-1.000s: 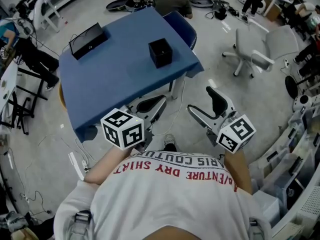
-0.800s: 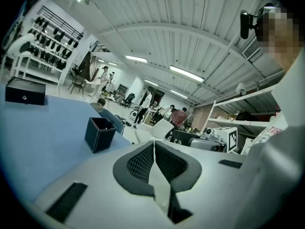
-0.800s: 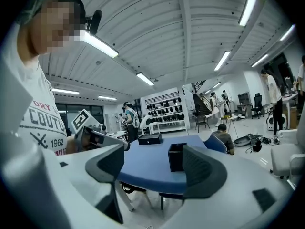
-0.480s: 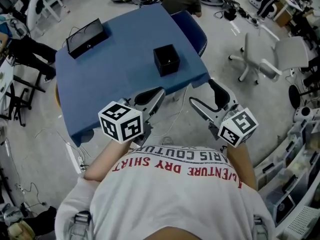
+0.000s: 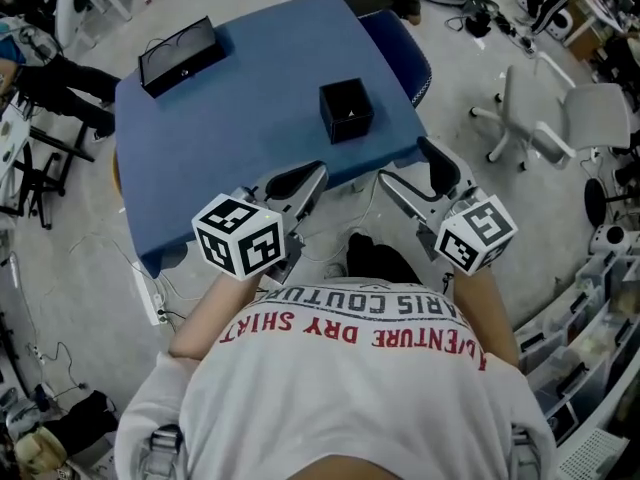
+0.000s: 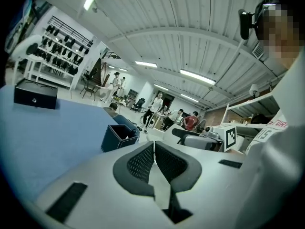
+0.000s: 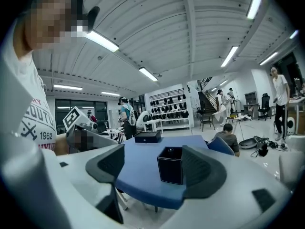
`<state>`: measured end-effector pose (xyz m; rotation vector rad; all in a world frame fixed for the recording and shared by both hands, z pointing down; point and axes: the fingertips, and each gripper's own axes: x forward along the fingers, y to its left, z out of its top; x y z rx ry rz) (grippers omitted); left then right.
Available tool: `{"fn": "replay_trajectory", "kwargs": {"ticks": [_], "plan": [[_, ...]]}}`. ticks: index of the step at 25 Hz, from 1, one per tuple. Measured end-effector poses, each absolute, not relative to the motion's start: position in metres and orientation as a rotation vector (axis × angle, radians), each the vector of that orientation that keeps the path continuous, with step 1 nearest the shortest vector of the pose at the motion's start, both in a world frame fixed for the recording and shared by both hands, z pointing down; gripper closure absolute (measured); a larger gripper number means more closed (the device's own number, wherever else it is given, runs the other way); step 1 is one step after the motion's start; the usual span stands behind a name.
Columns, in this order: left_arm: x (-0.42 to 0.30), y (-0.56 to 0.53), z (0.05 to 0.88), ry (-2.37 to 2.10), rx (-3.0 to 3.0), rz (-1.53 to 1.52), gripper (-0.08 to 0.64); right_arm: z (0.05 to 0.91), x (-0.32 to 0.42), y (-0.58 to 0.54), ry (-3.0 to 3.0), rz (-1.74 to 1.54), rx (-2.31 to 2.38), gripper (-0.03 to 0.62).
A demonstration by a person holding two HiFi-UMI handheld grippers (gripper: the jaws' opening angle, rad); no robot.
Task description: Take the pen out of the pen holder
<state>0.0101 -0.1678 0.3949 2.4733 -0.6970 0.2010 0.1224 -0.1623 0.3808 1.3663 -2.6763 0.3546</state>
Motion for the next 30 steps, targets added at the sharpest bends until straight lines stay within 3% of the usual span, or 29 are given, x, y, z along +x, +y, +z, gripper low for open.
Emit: {"fn": "replay_trajectory", "kwargs": {"ticks": [30], "plan": [[-0.007,-0.264,0.411,-0.949,2.308,0.196,0.528,0.447,0.088,-0.282,-2.617,0.269,0.894,0.242]]}}
